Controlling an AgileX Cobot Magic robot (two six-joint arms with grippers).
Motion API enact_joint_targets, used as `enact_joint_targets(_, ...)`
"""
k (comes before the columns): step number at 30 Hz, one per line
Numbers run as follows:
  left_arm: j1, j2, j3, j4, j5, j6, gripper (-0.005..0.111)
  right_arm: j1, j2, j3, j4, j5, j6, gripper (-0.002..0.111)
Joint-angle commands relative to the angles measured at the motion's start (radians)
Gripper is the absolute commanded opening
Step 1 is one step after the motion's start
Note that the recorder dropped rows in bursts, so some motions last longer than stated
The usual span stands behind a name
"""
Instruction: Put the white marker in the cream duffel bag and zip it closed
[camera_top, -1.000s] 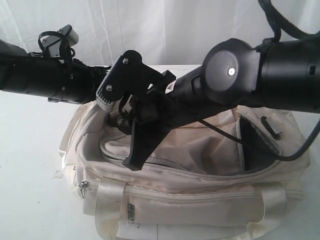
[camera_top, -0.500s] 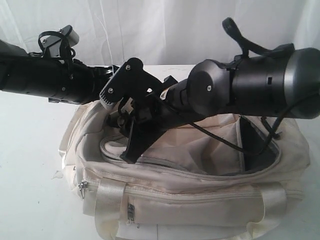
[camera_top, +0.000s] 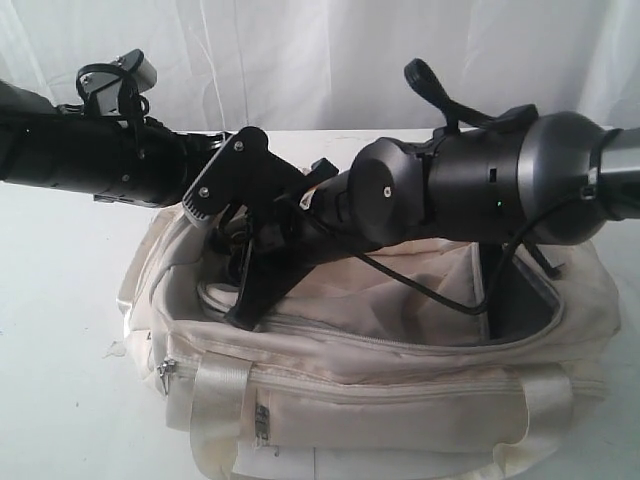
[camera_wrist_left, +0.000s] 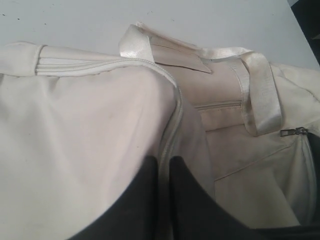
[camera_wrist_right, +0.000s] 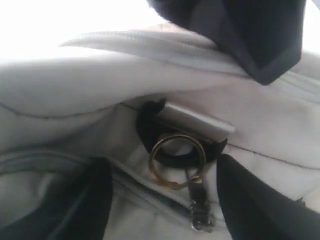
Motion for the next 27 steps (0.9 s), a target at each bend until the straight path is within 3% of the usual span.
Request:
enact_joint_targets(1,0.002,-0.004,0.005,-0.016,-0.001,0.006,0.000,0.019,0.016,-0.003,-0.003,-0.028,0.006,0.058)
enact_joint_targets(9,0.002,-0.004,0.005,-0.016,-0.001,0.015,0.000,0.019,0.017,-0.003,-0.003,-0.038,0.014,0.038)
enact_joint_targets(23,0.002,-0.004,0.005,-0.016,0.001,0.030,0.000,0.016,-0.004,-0.003,-0.032,0.007,0.050,0.033)
enact_joint_targets(27,0.002,-0.004,0.005,-0.016,0.001,0.030,0.000,0.016,0.000,-0.003,-0.032,0.007,0.050,0.027)
